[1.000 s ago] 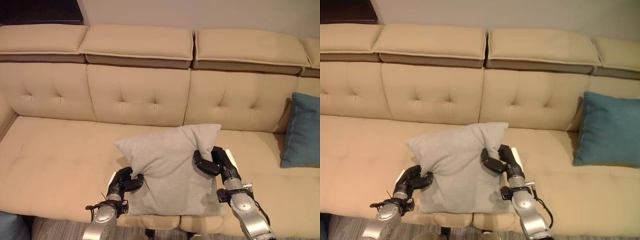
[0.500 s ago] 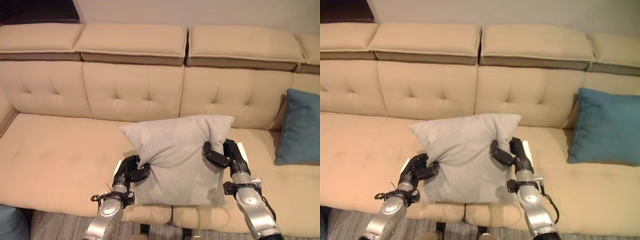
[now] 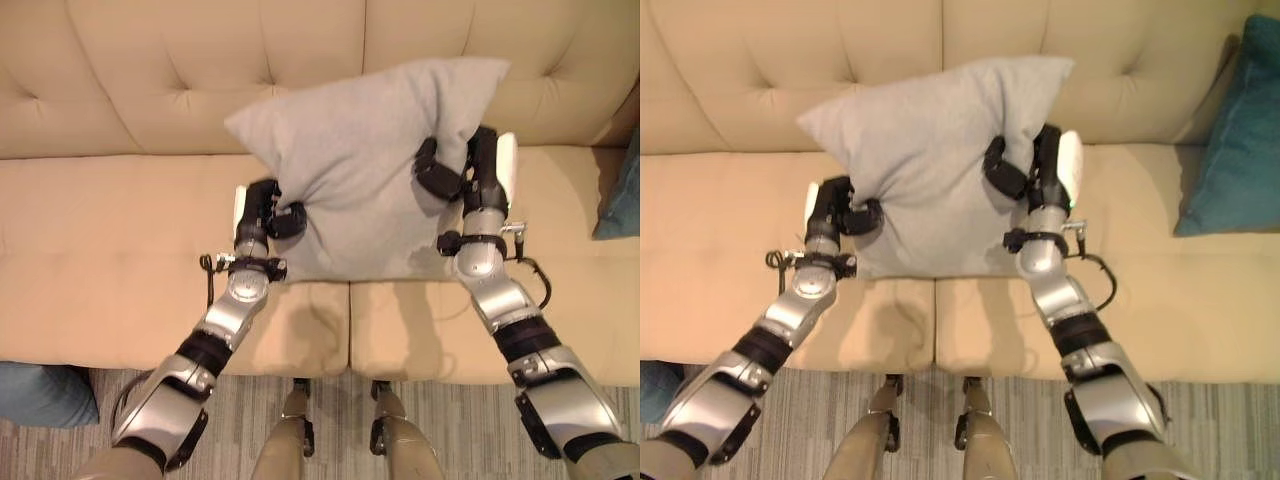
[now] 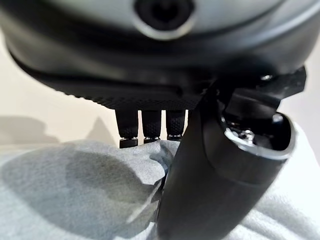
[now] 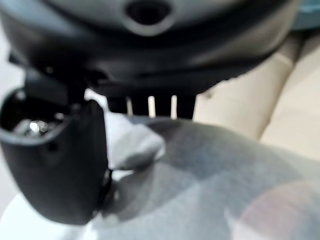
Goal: Pick up all the scattered cushions and arrange them neatly on the sofa.
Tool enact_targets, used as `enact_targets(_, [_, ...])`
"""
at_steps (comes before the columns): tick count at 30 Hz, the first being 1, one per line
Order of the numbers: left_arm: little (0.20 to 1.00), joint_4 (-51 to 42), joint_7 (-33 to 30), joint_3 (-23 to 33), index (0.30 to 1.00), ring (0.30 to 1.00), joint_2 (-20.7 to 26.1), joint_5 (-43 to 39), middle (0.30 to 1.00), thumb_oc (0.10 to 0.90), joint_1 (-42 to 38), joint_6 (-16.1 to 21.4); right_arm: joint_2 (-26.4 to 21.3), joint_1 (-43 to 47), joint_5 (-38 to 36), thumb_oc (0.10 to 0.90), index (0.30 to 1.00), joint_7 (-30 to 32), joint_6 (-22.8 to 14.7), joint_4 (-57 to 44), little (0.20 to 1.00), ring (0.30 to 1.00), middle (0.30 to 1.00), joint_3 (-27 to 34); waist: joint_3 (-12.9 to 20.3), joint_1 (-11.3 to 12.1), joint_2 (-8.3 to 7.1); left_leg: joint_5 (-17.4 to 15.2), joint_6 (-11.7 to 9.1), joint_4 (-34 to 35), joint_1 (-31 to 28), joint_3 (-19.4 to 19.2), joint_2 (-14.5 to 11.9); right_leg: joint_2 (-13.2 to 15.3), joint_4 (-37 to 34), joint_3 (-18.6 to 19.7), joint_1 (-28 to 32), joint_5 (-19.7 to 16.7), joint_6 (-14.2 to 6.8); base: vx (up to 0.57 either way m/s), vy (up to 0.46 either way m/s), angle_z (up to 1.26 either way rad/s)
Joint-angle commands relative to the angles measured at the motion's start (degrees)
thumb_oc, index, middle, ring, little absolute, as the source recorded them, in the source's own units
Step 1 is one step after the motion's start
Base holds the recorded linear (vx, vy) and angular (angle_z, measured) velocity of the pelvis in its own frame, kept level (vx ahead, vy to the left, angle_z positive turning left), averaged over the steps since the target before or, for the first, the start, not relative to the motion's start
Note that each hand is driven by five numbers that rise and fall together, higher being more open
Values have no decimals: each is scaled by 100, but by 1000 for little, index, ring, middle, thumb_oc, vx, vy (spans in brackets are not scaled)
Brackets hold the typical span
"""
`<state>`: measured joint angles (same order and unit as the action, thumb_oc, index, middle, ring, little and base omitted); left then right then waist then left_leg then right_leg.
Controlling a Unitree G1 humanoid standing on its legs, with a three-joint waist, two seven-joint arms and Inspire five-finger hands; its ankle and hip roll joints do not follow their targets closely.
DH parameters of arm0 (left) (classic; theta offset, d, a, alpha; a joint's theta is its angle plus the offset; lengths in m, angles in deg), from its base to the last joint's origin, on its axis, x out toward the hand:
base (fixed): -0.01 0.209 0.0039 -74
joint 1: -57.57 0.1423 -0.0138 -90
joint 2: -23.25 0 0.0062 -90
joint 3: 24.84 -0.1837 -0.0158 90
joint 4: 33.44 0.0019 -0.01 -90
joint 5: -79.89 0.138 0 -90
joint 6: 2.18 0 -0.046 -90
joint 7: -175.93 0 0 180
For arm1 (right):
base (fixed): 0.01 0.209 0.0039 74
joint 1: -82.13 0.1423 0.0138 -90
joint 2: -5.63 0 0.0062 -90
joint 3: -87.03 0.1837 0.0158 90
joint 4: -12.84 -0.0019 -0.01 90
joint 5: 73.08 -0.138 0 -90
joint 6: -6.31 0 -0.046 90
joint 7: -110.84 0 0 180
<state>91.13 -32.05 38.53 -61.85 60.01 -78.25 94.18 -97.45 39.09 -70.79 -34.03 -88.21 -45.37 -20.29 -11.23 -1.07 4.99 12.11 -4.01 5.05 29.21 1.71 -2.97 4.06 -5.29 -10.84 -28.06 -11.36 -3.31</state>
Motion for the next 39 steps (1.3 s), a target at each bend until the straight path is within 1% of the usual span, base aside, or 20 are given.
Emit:
enact_targets(1, [300,-243,-187,-243,300,300,118,607,300,400,-1544,1140,115,1232,584,400,300,460,-678,-548,300,300,300,-364,421,-34,-413,-477,-271,-5,-182,-58,187,147,29,-6,115,484,-617,-24,11,-3])
enact_targets(4, [300,65,-275,-308,300,300,145,614,300,400,-2038,1143,-30,1673,620,400,300,614,-613,-177,300,300,300,-512,396,-16,-421,-451,-304,-5,-56,-62,179,146,29,10,-16,472,-626,-11,1,-3])
enact_targets(5, [676,158,-311,-323,676,676,149,630,676,651,-2167,1140,-77,1812,617,400,300,641,-595,-47,300,300,300,-578,398,-6,-425,-438,-307,-5,-9,-58,182,142,29,14,-63,463,-633,0,0,0])
enact_targets(6, [900,209,-312,-330,900,900,156,576,900,800,-2268,1147,-154,1939,583,800,900,638,-537,121,900,900,900,-666,392,5,-437,-427,-315,-5,36,-48,187,141,29,7,-124,446,-636,-21,-1,12])
enact_targets(9, [900,68,-252,-275,900,900,213,513,900,800,-2118,1166,-261,1899,520,800,900,531,-439,232,900,900,900,-699,376,16,-463,-375,-318,-5,94,-26,195,167,29,-5,-172,401,-640,-25,0,29])
enact_targets(10, [900,56,-251,-273,900,900,213,513,900,800,-2099,1162,-259,1886,518,800,900,528,-437,229,900,900,900,-700,386,20,-460,-406,-323,-5,74,-27,187,159,29,-4,-154,427,-640,-6,-5,-4])
enact_targets(15, [900,-151,-75,-109,900,900,251,453,900,800,-1469,1099,-325,1397,448,800,900,305,-371,183,900,900,900,-545,425,23,-522,-390,-330,-5,101,-5,199,178,29,-24,-163,409,-633,-7,-10,-9])
enact_targets(16, [900,-161,-73,-107,900,900,251,453,900,800,-1449,1095,-323,1380,449,800,900,303,-368,176,900,900,900,-545,432,27,-520,-421,-334,-5,77,-7,191,170,29,-23,-141,435,-632,-12,-14,33])
enact_targets(20, [900,-430,66,241,900,900,386,355,900,800,-738,1065,-408,698,376,800,900,112,-373,-73,900,900,900,-188,473,38,-566,-399,-331,-5,78,13,194,186,29,-57,-132,419,-626,-4,-14,11])
enact_targets(22, [900,-576,137,464,900,900,438,349,900,800,-322,1032,-418,216,351,800,900,-15,-391,-287,900,900,900,27,511,52,-583,-451,-330,-5,1,10,181,175,29,-64,-53,459,-617,6,-16,-29])
enact_targets(23, [900,-736,239,656,900,900,506,343,900,800,115,1014,-430,-301,311,800,900,-177,-406,-500,900,900,900,262,557,46,-596,-442,-319,-5,-42,10,175,188,29,-90,4,457,-610,0,0,0])
enact_targets(30, [900,-1348,723,1516,900,900,711,441,900,800,2011,915,-314,-2482,286,800,900,-819,-479,-1160,900,900,900,1238,747,32,-637,-540,-307,-5,-439,-26,122,190,29,-157,467,562,-592,42,-23,5])
enact_targets(31, [900,-1400,877,1811,900,900,753,435,900,800,2562,891,-321,-3035,298,800,900,-935,-488,-1216,900,900,900,1550,781,23,-654,-577,-309,-5,-620,-38,109,177,29,-164,660,601,-597,92,-32,-1])
enact_targets(35, [900,-1588,1074,2287,900,900,668,339,900,800,3443,833,-185,-3784,359,800,900,-1046,-470,-1390,900,900,900,2101,803,38,-627,-611,-292,-5,-931,-83,67,178,29,-214,984,700,-595,58,-30,14])
enact_targets(39, [900,-1774,1192,2514,900,900,508,289,900,800,3996,777,-50,-4212,413,800,900,-971,-508,-1662,900,900,900,2536,817,71,-591,-621,-259,-5,-1102,-78,28,160,29,-207,1156,768,-594,10,-36,-13])
